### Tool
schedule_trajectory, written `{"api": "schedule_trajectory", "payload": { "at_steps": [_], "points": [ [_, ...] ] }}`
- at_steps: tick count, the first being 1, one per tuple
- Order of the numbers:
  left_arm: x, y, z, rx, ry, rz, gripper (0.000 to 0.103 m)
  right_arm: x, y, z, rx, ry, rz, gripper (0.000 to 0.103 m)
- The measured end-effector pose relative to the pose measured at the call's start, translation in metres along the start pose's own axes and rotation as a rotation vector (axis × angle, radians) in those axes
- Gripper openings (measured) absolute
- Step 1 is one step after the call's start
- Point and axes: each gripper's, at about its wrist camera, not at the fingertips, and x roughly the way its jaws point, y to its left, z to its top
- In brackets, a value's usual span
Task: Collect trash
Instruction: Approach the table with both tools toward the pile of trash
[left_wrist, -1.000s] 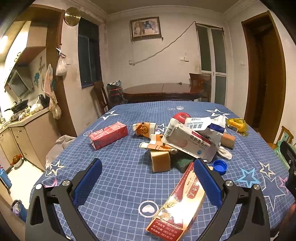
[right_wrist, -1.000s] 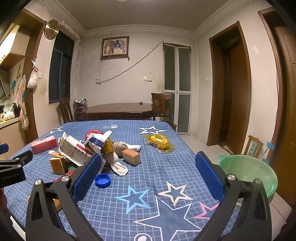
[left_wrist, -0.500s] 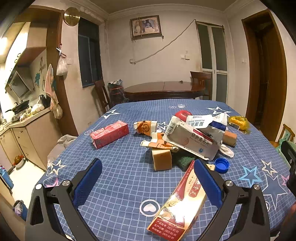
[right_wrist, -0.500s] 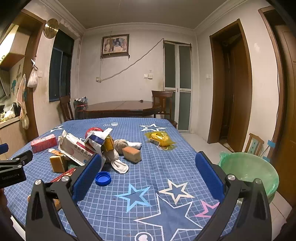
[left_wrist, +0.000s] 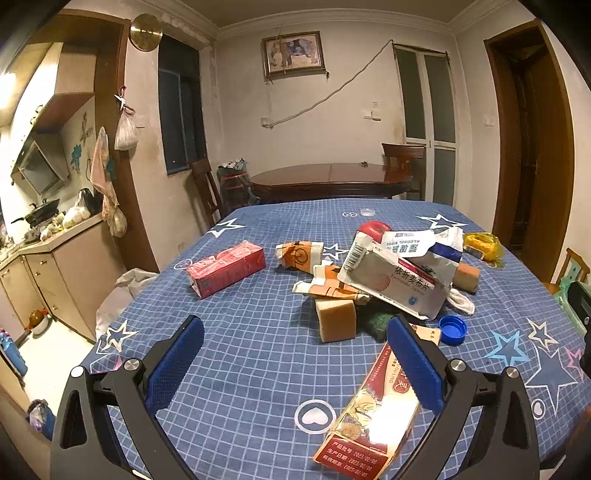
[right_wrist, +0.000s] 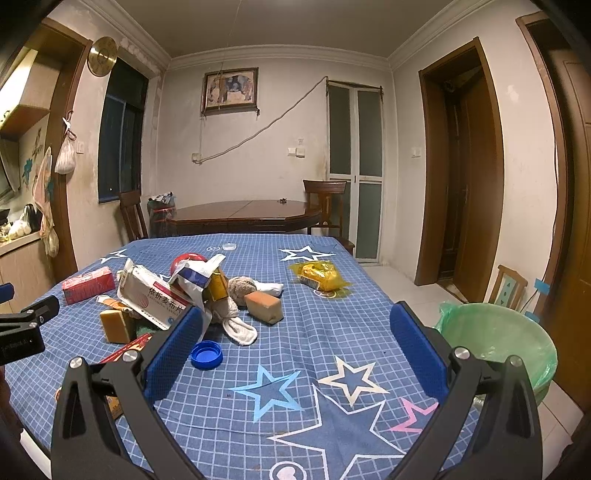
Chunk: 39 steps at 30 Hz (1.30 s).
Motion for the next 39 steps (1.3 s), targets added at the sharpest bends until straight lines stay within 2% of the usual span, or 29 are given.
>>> {"api": "schedule_trajectory", "payload": {
  "at_steps": [9,15,23,39],
  "points": [
    [-0.003,-0.015,-0.004,0.08,-0.01,-0.045,0.099,0.002,-0.002,0.0,0.0,0.01,0.002,0.098],
    [-0.002,-0.02,-0.005,0.095,-0.008,-0.062,0.099,0.004,-0.002,-0.001,-0.001,0.014,0.003,0.098],
    [0.005,-0.029,-0.01,0.152,0.05,-0.143,0.099,0.011,-0.004,-0.001,-0.005,0.033,0.005,0.098],
    [0.015,-0.038,-0.015,0.168,0.093,-0.183,0.099,0.017,-0.008,-0.004,-0.001,0.055,0.004,0.098]
  ]
}}
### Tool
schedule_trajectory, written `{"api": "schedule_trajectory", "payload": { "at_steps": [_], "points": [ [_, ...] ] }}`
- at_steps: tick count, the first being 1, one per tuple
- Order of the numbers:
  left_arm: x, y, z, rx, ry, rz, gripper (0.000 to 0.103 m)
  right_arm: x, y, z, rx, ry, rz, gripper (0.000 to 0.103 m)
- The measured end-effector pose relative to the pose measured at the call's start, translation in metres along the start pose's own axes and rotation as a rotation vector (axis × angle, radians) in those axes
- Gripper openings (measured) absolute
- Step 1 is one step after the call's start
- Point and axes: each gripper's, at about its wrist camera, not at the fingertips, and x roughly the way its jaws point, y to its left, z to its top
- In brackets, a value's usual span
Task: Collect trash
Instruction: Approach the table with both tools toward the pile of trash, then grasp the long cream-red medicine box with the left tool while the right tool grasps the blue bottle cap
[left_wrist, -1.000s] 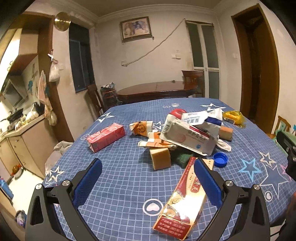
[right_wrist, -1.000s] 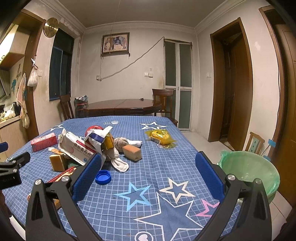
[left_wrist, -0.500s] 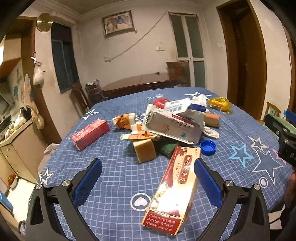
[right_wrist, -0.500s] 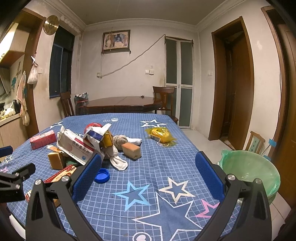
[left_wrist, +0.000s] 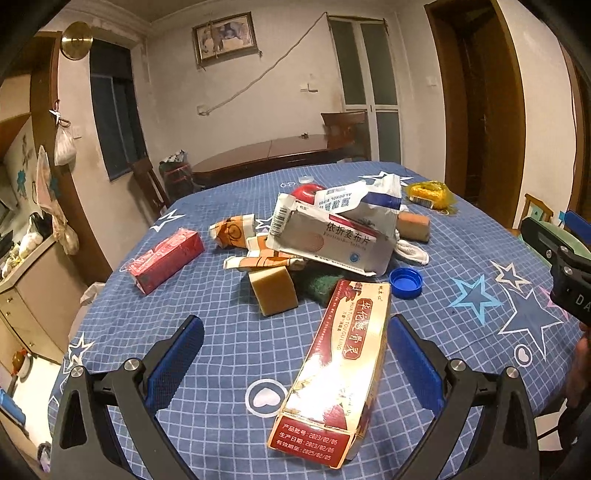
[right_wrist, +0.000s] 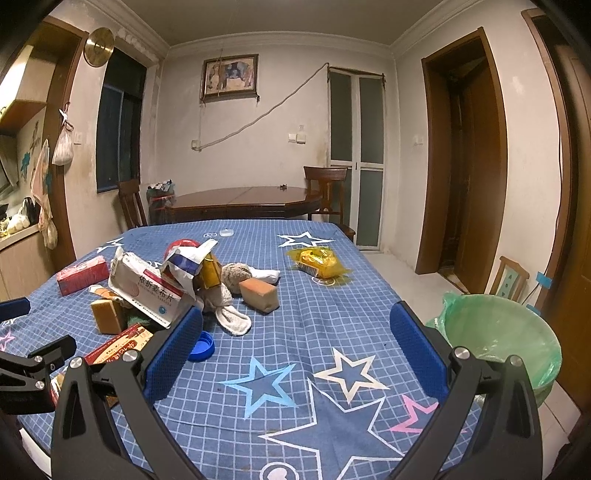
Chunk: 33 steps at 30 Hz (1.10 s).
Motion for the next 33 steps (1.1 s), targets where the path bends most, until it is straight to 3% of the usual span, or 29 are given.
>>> {"api": "schedule_trajectory", "payload": {
  "at_steps": [18,28,33],
  "points": [
    [0.003,-0.002,-0.002,0.001,0.014,-0.017,0.099,0.001,-0.002,-0.002,0.001,0.008,0.001,0.098],
    [0.024,0.002,-0.01,0.009,0.105,-0.129,0.097,0.009,0.0,-0.003,0.008,0.049,0.092,0.098],
    [0.038,0.007,-0.017,-0.007,0.17,-0.248,0.087,0.018,0.014,-0.001,-0.029,0.095,0.206,0.098]
  ]
}}
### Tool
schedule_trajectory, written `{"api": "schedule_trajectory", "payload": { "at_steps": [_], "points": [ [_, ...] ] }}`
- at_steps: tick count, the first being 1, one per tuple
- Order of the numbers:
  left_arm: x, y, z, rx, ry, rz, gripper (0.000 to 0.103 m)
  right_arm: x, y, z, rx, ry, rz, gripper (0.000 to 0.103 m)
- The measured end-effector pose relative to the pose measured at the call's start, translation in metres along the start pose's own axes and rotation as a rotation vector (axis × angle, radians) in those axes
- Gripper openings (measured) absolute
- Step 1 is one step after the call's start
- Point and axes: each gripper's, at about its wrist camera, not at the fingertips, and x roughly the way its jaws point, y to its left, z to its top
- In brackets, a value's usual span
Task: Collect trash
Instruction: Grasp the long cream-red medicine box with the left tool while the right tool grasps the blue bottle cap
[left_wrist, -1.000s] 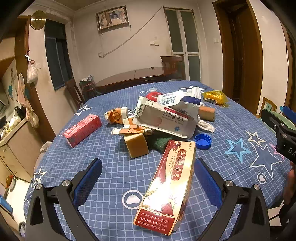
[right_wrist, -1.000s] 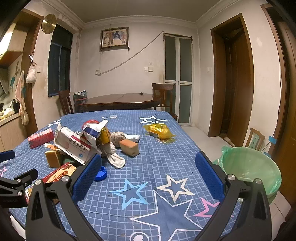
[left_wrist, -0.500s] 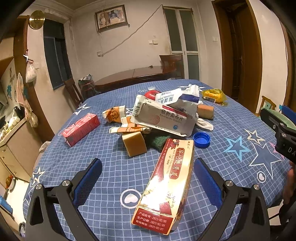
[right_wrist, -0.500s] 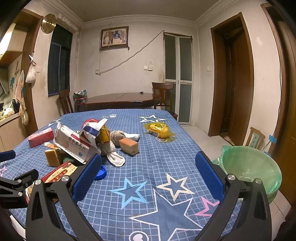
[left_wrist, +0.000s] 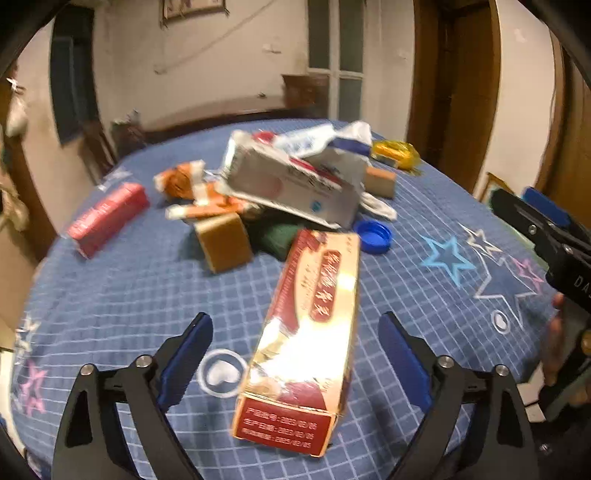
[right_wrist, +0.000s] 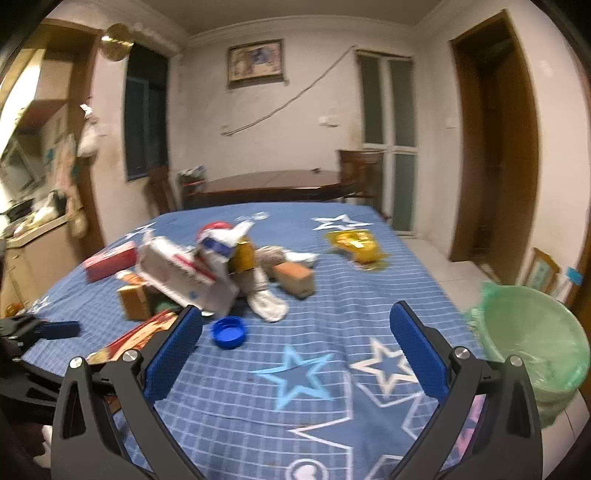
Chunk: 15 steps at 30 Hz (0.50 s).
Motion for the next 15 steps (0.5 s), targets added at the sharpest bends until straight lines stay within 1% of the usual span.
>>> {"api": "schedule_trajectory", "payload": {
  "at_steps": [2,3,4,5,6,7,8,10,12,15],
  "points": [
    [0.007,0.001,-0.003,0.013,0.016,-0.017,0.083,0.009,0.004,0.001,-0.015,0.039,0.052,0.098],
    [0.01,0.0,-0.004,0.022,0.024,-0.029,0.079,0.014,0.005,0.001,-0.02,0.061,0.072,0.097],
    [0.015,0.0,-0.006,0.035,0.039,-0.051,0.077,0.018,0.006,0.001,-0.022,0.078,0.087,0.093],
    [0.017,0.0,-0.007,0.04,0.045,-0.061,0.072,0.023,0.006,0.001,-0.025,0.101,0.103,0.087],
    [0.021,0.0,-0.009,0.046,0.054,-0.077,0.067,0.029,0.006,0.001,-0.029,0.128,0.122,0.085],
    [0.024,-0.001,-0.01,0.048,0.058,-0.079,0.065,0.034,0.007,0.001,-0.034,0.149,0.137,0.079],
    [0.026,-0.001,-0.011,0.049,0.059,-0.083,0.064,0.038,0.008,0.001,-0.041,0.165,0.147,0.072],
    [0.027,-0.001,-0.011,0.048,0.05,-0.092,0.063,0.045,0.011,0.001,-0.062,0.198,0.17,0.065],
    [0.028,-0.002,-0.01,0.055,0.038,-0.092,0.062,0.055,0.018,0.001,-0.094,0.241,0.207,0.062],
    [0.026,-0.002,-0.011,0.06,0.025,-0.086,0.062,0.071,0.03,-0.001,-0.135,0.298,0.243,0.061]
  ]
}}
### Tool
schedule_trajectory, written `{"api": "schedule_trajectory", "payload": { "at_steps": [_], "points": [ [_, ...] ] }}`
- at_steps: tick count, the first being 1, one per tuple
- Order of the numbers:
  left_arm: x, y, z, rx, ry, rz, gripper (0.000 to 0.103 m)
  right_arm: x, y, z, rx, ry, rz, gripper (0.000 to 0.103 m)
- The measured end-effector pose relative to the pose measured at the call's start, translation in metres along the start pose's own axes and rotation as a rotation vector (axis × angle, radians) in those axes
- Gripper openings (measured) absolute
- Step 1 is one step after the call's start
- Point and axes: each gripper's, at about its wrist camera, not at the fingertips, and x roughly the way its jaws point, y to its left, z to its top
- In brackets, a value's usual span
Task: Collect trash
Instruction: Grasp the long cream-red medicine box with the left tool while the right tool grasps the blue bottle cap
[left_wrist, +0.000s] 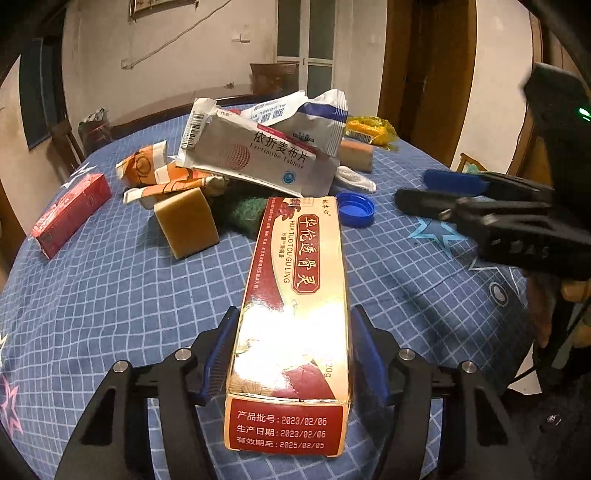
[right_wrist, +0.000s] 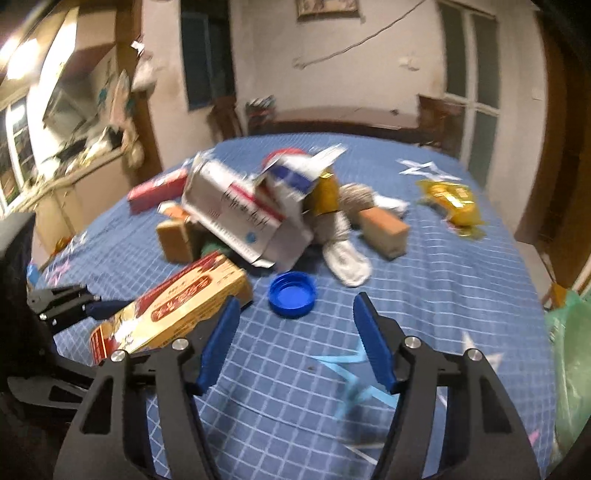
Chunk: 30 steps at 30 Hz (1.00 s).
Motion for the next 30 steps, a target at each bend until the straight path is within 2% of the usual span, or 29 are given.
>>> {"api": "schedule_trajectory", "payload": {
  "at_steps": [9,11,15,16,18,24,30],
  "points": [
    [-0.027,0.015,0.003,-0.027,-0.05,0.027,0.062,0.048,0.002,0.013,-0.007,0.144,0.013,0.061],
    [-0.031,0.014,0.003,-0.016,-0.05,0.018,0.062,0.054,0.0,0.014,0.003,0.167,0.019,0.053],
    [-0.033,0.011,0.002,-0.001,-0.053,0.0,0.062,0.058,-0.001,0.014,0.004,0.179,-0.002,0.046],
    [-0.035,0.009,0.002,0.002,-0.057,-0.005,0.062,0.058,-0.002,0.014,0.002,0.178,-0.011,0.04],
    [-0.038,0.008,0.001,0.008,-0.067,-0.008,0.062,0.059,-0.004,0.015,0.005,0.176,-0.004,0.038],
    [-0.052,-0.006,0.004,0.053,-0.1,-0.021,0.062,0.037,-0.011,0.004,0.028,0.138,0.006,0.038],
    [-0.051,-0.036,0.023,0.123,-0.116,-0.036,0.062,-0.027,-0.055,-0.015,0.149,0.056,-0.064,0.038]
  ]
}}
